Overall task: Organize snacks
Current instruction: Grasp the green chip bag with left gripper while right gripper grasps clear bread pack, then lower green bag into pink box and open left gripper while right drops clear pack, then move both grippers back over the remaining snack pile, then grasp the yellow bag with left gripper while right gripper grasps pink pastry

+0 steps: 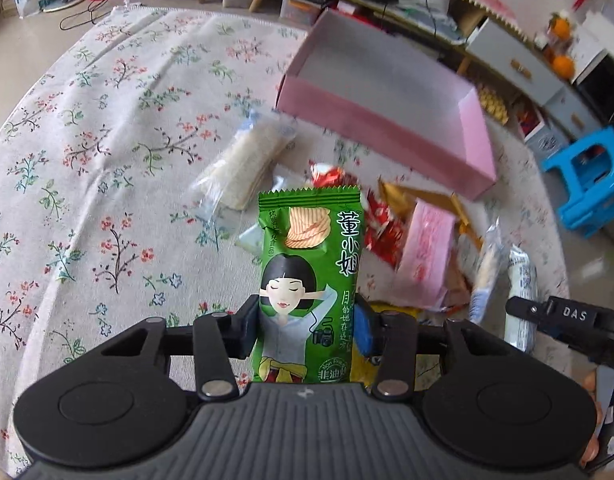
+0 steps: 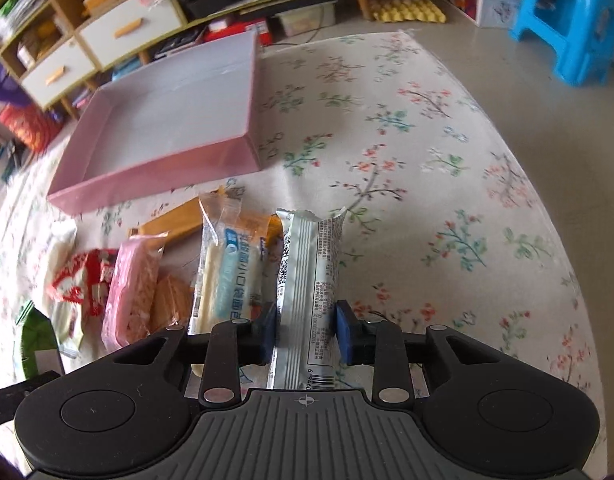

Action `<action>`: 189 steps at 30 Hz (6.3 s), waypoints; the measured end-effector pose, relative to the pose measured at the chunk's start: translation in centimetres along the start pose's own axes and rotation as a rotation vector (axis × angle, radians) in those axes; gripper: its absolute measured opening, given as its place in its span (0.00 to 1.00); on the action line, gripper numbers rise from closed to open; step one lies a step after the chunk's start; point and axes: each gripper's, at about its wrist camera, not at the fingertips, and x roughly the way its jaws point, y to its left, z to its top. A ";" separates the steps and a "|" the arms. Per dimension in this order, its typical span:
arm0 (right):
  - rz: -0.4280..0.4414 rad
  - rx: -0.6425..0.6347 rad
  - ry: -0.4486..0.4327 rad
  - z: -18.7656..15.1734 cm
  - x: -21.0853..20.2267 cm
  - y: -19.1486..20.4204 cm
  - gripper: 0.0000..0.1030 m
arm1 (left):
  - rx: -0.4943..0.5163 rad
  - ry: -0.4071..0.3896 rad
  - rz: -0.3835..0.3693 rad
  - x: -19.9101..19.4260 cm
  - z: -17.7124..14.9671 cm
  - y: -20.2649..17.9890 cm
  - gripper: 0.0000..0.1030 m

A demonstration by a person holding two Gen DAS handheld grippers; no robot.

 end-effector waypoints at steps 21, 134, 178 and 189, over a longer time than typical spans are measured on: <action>0.227 -0.013 -0.261 9.8 -1.0 4.8 0.28 | 0.158 -0.270 -0.163 3.3 14.1 -4.0 0.42; 0.246 -0.134 -0.057 0.8 -1.7 6.2 0.78 | 0.054 -0.140 0.214 0.5 4.7 2.2 0.69; 0.191 -0.279 -0.095 1.7 0.6 8.5 0.22 | 0.232 0.036 -0.053 1.9 -2.6 -4.2 0.79; 0.187 -0.269 -0.032 1.4 1.9 8.7 0.27 | 0.369 0.043 0.004 3.3 -4.1 -5.4 0.49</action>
